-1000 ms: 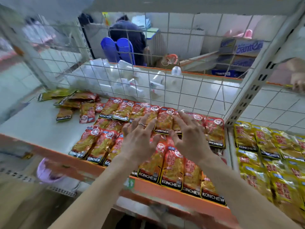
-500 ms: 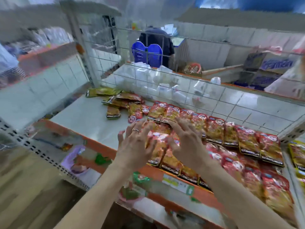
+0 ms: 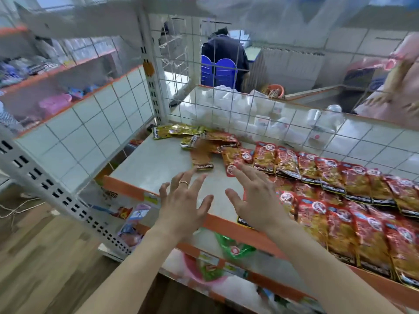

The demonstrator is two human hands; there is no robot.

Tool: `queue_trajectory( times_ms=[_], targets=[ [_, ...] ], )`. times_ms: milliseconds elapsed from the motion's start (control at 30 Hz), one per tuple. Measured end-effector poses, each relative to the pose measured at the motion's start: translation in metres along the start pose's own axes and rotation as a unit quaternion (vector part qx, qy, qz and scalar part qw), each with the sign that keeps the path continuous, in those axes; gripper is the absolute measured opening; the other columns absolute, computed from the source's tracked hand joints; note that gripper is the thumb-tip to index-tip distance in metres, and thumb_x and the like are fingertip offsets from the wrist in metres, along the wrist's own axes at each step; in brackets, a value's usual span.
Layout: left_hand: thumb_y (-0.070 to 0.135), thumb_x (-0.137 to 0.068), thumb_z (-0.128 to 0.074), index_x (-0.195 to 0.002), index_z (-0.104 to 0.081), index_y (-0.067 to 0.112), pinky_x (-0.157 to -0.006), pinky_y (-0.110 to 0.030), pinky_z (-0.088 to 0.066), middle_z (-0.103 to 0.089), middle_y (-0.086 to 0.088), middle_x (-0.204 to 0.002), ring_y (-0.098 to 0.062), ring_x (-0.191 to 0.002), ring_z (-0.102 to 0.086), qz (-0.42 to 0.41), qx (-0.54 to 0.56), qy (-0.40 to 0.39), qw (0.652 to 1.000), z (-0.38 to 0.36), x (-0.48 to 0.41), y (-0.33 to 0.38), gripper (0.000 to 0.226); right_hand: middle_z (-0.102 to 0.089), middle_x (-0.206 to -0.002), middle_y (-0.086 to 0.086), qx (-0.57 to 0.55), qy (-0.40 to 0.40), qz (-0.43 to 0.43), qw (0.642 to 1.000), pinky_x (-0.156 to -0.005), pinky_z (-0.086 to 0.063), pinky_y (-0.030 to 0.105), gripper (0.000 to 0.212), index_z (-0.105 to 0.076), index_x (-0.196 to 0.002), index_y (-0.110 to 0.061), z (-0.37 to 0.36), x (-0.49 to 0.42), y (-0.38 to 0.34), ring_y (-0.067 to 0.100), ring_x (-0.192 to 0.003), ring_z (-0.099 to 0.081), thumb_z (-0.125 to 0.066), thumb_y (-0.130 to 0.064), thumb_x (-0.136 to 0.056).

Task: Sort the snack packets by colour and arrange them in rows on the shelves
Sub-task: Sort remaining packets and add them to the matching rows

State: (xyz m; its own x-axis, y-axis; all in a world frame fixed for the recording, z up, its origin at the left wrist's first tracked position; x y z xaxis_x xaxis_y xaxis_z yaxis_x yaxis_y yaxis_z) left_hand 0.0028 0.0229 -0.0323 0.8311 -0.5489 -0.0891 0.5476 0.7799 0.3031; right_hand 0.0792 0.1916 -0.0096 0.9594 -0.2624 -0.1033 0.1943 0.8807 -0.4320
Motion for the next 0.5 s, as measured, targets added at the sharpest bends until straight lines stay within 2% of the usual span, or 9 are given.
queue_trajectory(
  times_ms=[100, 267, 433, 500],
  targets=[
    [0.061, -0.09, -0.027, -0.152, -0.032, 0.034, -0.116, -0.045, -0.012, -0.022, 0.006, -0.163, -0.016, -0.148, -0.013, -0.002, 0.002, -0.007, 1.0, -0.003, -0.005, -0.009, 0.068, -0.025, -0.162, -0.005, 0.002, -0.013, -0.005, 1.0, -0.117, -0.014, 0.044, 0.057, -0.036, -0.151, -0.027, -0.007, -0.006, -0.006, 0.017, -0.15, -0.016, -0.05, -0.046, -0.099],
    [0.056, -0.1, -0.038, -0.154, -0.027, 0.033, -0.117, -0.044, -0.013, -0.017, 0.008, -0.164, -0.015, -0.149, -0.011, -0.003, -0.007, -0.017, 1.0, -0.012, -0.019, -0.018, 0.059, -0.029, -0.16, -0.005, 0.007, -0.015, 0.004, 1.0, -0.118, -0.018, 0.046, 0.056, -0.038, -0.149, -0.026, -0.02, -0.026, -0.007, 0.016, -0.149, -0.019, -0.05, -0.046, -0.098],
    [0.052, -0.099, -0.042, -0.152, -0.034, 0.029, -0.116, -0.046, -0.017, -0.026, 0.005, -0.161, -0.017, -0.148, -0.019, 0.008, 0.01, 0.001, 1.0, -0.012, -0.034, -0.034, 0.058, -0.027, -0.16, -0.008, 0.003, -0.033, 0.022, 0.999, -0.116, -0.017, 0.044, 0.057, -0.036, -0.151, -0.027, -0.032, -0.053, -0.013, 0.013, -0.148, -0.018, -0.05, -0.045, -0.099],
    [0.055, -0.096, -0.036, -0.151, -0.035, 0.03, -0.115, -0.046, -0.019, -0.028, 0.006, -0.161, -0.016, -0.147, -0.022, 0.015, 0.005, -0.002, 1.0, -0.012, -0.04, -0.042, 0.06, -0.027, -0.161, -0.007, -0.004, -0.044, 0.029, 0.999, -0.116, -0.018, 0.045, 0.057, -0.036, -0.151, -0.027, -0.036, -0.062, -0.017, 0.014, -0.148, -0.018, -0.049, -0.045, -0.099]
  ],
)
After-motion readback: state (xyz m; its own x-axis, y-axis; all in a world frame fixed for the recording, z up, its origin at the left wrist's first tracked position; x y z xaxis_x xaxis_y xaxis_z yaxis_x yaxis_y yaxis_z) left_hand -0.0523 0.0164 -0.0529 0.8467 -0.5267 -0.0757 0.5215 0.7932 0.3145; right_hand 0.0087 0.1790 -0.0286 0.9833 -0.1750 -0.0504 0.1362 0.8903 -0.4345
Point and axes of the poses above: each hand's wrist, its own x-axis away from the middle knuckle, its own z-axis out of the back of the hand, y = z × x, the point moved 2 cm from there along -x, towards the middle knuckle
